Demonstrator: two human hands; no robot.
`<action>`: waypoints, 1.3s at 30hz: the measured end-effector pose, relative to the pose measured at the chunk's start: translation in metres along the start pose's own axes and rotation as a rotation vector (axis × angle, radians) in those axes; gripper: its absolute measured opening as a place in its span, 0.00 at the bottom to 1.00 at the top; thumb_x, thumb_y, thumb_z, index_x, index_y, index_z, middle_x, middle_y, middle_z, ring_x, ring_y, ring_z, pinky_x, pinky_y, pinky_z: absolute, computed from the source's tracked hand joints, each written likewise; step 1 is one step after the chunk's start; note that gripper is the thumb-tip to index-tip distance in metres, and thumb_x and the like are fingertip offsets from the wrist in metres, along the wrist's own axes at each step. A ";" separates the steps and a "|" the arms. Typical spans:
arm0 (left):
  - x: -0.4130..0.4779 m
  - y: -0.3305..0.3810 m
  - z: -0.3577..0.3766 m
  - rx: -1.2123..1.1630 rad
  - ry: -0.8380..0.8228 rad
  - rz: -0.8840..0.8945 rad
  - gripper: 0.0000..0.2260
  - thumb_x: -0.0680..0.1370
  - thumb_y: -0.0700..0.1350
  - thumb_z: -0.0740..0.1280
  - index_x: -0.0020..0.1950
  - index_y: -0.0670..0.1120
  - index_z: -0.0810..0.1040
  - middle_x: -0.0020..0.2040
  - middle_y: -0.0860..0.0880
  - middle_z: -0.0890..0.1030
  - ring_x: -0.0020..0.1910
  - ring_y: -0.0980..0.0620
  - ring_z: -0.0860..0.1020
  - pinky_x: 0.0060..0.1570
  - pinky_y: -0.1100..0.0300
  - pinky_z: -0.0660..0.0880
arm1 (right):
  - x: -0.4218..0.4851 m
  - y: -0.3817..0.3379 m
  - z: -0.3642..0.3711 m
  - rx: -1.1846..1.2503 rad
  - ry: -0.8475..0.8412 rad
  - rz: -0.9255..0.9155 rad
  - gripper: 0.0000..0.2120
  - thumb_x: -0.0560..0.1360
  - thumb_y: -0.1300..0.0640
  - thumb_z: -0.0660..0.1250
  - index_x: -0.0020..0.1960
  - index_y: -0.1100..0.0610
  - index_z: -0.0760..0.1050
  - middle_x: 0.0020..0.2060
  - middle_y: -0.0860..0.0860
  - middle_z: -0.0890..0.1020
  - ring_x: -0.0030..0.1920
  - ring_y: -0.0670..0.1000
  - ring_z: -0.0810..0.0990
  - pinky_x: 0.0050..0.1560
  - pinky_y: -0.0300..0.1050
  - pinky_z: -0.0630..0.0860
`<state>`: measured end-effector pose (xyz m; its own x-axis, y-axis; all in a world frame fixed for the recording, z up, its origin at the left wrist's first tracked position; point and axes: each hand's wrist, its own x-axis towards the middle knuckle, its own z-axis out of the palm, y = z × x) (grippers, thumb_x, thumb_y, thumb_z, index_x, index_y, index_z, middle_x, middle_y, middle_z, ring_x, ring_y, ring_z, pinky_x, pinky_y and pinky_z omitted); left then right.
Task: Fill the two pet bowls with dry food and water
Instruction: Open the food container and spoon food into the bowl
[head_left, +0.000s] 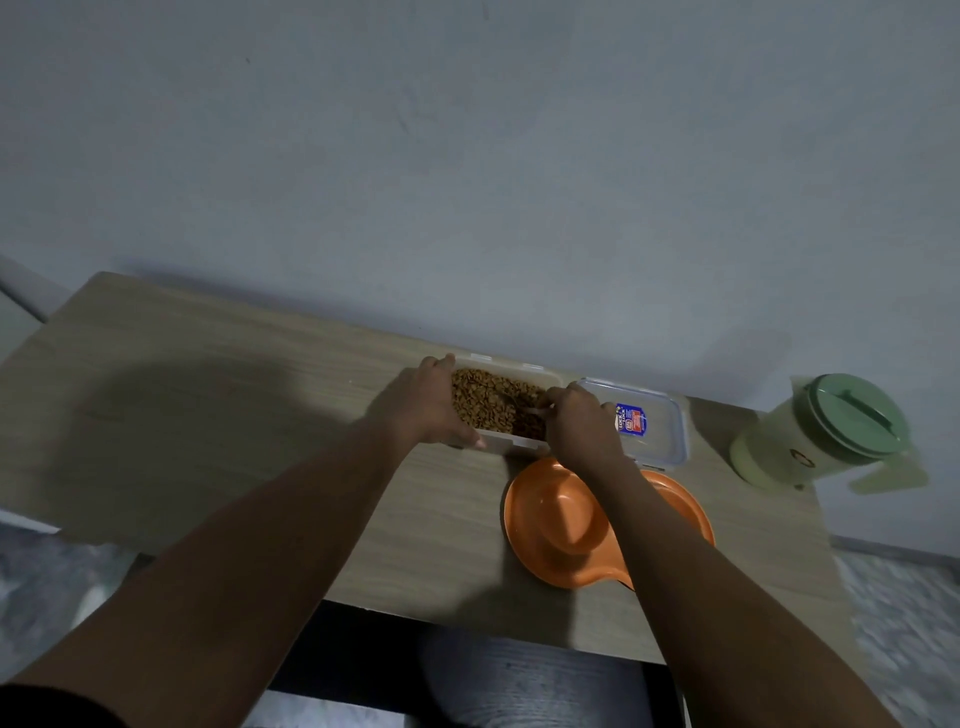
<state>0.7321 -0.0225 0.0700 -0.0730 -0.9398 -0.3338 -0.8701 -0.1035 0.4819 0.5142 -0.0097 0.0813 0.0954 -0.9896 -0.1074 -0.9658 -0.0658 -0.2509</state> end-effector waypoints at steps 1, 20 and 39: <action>0.000 0.001 0.000 0.007 -0.002 -0.003 0.65 0.54 0.63 0.84 0.82 0.48 0.53 0.80 0.46 0.61 0.78 0.41 0.63 0.71 0.40 0.70 | 0.000 -0.001 -0.001 0.032 -0.008 0.014 0.13 0.78 0.61 0.65 0.60 0.54 0.81 0.53 0.55 0.81 0.55 0.58 0.79 0.62 0.58 0.68; 0.001 0.010 -0.003 0.045 -0.039 -0.087 0.65 0.53 0.62 0.85 0.82 0.50 0.52 0.80 0.48 0.60 0.77 0.41 0.64 0.68 0.38 0.71 | 0.002 0.011 -0.017 0.394 0.019 0.154 0.09 0.77 0.59 0.67 0.53 0.58 0.85 0.51 0.55 0.86 0.50 0.53 0.83 0.53 0.52 0.81; -0.007 0.026 -0.008 0.103 -0.030 -0.112 0.65 0.54 0.59 0.86 0.82 0.43 0.54 0.79 0.42 0.65 0.75 0.41 0.68 0.68 0.45 0.73 | -0.114 0.089 -0.038 0.408 -0.020 0.364 0.02 0.70 0.52 0.70 0.40 0.45 0.80 0.37 0.48 0.85 0.43 0.55 0.84 0.47 0.53 0.81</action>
<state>0.7134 -0.0210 0.0915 0.0140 -0.9142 -0.4050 -0.9188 -0.1716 0.3554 0.4082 0.0928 0.1077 -0.2187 -0.9365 -0.2742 -0.7655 0.3389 -0.5469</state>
